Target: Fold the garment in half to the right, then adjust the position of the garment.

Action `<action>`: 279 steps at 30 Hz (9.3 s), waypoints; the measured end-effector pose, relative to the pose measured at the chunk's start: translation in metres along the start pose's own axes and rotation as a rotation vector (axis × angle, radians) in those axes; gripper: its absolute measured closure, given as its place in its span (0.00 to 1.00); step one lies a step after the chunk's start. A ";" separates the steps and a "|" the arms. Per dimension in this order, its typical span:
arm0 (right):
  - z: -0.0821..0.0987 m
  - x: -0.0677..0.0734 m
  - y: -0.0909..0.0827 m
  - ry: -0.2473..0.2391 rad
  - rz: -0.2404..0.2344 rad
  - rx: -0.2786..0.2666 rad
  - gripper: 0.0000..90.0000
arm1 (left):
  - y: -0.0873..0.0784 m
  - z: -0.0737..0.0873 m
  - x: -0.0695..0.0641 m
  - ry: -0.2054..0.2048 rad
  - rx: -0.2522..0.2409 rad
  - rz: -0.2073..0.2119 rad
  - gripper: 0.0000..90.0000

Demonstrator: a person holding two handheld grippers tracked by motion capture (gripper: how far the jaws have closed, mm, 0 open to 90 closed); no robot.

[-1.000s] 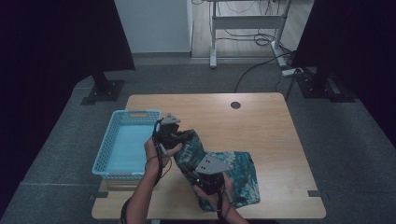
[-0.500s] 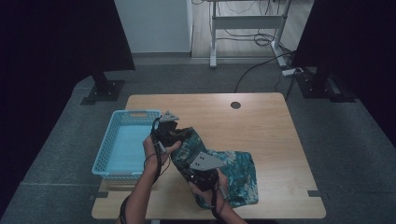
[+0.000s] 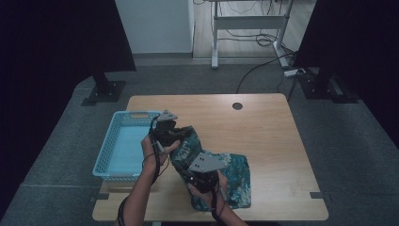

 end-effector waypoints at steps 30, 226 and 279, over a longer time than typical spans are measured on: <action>-0.028 0.015 0.005 -0.030 -0.013 -0.040 0.95 | -0.032 -0.016 0.003 0.016 -0.043 -0.031 0.94; 0.177 -0.086 -0.121 0.282 0.165 0.383 0.78 | 0.106 0.136 -0.065 0.079 0.166 -0.075 0.63; 0.113 -0.073 -0.096 -0.005 0.088 0.295 0.32 | 0.080 0.111 -0.057 0.098 0.027 -0.012 0.40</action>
Point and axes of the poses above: each handheld gripper's, and its own axes: y roughly forward along the jaws, z roughly out of its underside, x roughly to its left, the point moved 1 cm from there along y, roughly forward along the jaws, and after that the axes turned 1 degree about y, right-handed, at the moved point
